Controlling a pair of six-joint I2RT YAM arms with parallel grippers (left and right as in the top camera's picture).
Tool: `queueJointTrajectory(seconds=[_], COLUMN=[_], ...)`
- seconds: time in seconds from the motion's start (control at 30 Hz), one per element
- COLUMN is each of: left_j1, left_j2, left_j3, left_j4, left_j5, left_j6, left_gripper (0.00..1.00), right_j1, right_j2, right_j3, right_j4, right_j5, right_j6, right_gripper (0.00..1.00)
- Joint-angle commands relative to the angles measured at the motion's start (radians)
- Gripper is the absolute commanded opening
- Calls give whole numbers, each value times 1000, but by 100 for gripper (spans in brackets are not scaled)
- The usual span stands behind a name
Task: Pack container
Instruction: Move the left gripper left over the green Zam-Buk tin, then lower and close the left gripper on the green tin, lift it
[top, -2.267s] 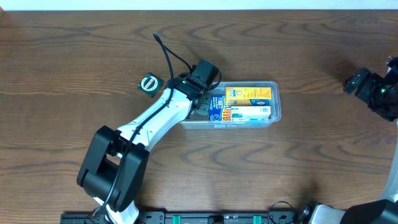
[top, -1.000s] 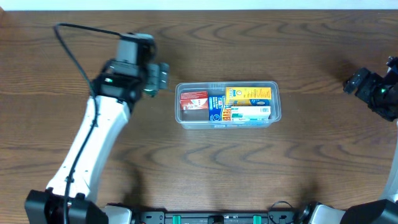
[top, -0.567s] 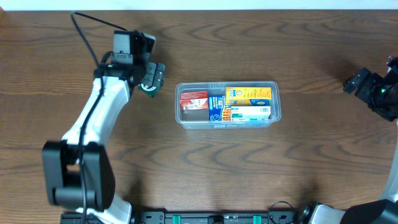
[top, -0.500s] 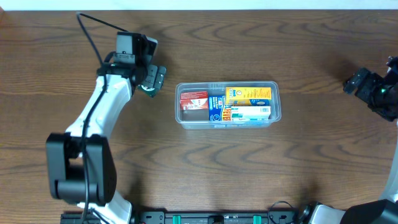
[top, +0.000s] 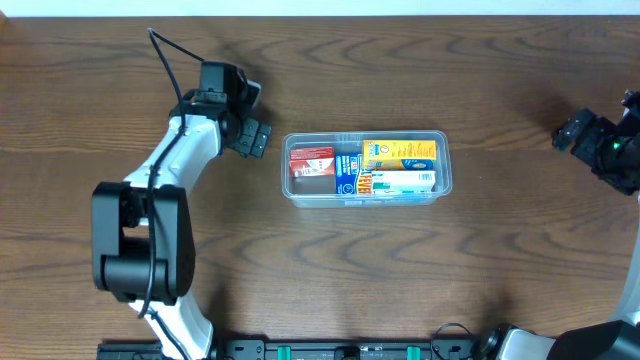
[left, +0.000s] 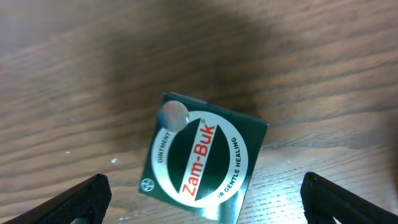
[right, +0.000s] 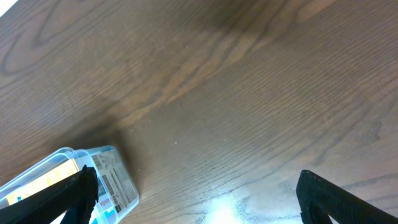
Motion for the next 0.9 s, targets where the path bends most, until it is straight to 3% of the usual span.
queueJointTrajectory(seconds=[0.0,0.7,0.87], left_j1=[2,2,2], left_j2=[37,102,102], left_j3=[14,14,14], left_j4=[-3,132,135], left_j5=[6,6,6], left_j6=[9,89,99], left_gripper=[99,100,95], right_j1=[-5,-5,-5], right_j2=[2,2,2], right_j3=[14,14,14], right_j4=[0,0,0], right_j5=[-4,-4,-4], right_j6=[11,11,11], right_gripper=[99,99,99])
